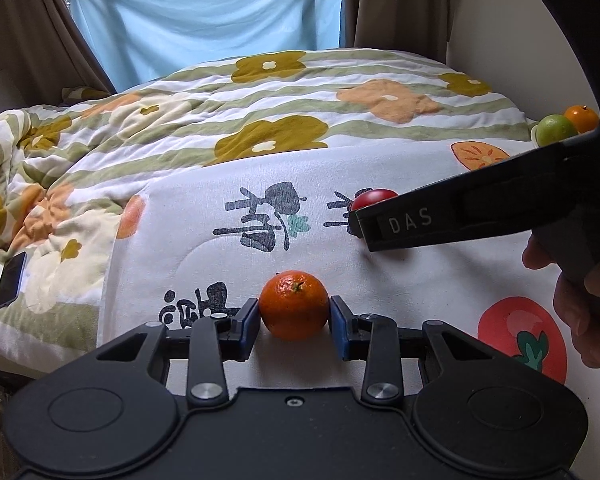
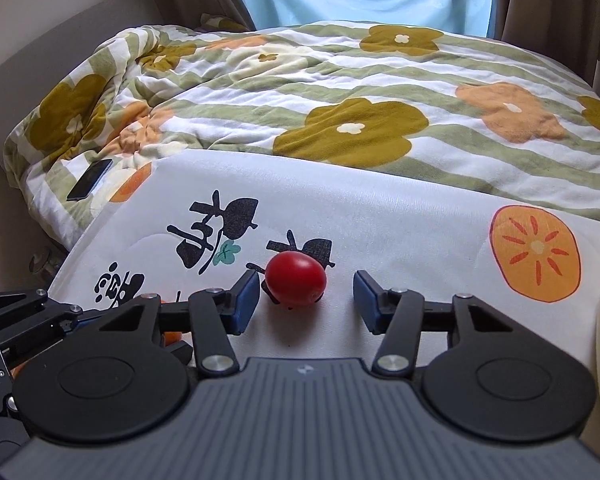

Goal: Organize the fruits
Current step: 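Close the left gripper on the tangerine while the right gripper closes on the red cherry tomato, then carry the tangerine and cherry tomato over the bowl with both grippers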

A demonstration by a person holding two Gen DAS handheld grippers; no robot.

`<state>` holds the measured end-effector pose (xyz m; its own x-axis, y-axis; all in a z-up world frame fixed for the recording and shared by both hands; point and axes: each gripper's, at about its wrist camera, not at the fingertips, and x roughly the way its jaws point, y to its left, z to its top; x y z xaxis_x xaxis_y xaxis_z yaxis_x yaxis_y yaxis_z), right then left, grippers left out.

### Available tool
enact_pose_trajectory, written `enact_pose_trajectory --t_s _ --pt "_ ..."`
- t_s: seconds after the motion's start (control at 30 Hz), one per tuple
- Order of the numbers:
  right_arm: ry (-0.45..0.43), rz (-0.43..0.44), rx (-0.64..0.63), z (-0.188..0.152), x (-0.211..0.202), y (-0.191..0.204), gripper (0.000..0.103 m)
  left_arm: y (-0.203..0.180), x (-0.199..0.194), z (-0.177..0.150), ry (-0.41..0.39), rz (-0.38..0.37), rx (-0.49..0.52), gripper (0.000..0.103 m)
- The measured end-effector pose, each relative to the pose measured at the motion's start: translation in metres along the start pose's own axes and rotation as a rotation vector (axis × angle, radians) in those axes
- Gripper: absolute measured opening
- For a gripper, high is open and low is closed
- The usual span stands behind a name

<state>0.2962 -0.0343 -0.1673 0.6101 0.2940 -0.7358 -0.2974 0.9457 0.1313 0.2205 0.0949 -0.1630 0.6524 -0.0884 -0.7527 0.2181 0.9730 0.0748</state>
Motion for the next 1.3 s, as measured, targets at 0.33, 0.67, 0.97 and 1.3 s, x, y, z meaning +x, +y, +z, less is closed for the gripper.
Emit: enact_pose_trajectory --t_s 0.33,0.67,0.97,1.3 --pt "-0.029 -0.002 -0.036 0.004 -0.021 0.002 0.048 0.004 -0.016 0.003 -0.014 0.057 -0.039 0.041" --pt "-0.07 0.006 -0.005 0.002 -0.082 -0.02 0.048 -0.024 -0.059 0.019 -0.054 0.077 -0.064 0.041" --pt "-0.107 0.006 0.011 -0.013 -0.15 -0.058 0.048 -0.073 -0.1 0.032 -0.09 0.078 -0.08 0.041" --pt "-0.121 -0.029 0.056 -0.035 -0.207 -0.13 0.047 -0.146 -0.125 0.052 -0.124 0.023 -0.074 0.041"
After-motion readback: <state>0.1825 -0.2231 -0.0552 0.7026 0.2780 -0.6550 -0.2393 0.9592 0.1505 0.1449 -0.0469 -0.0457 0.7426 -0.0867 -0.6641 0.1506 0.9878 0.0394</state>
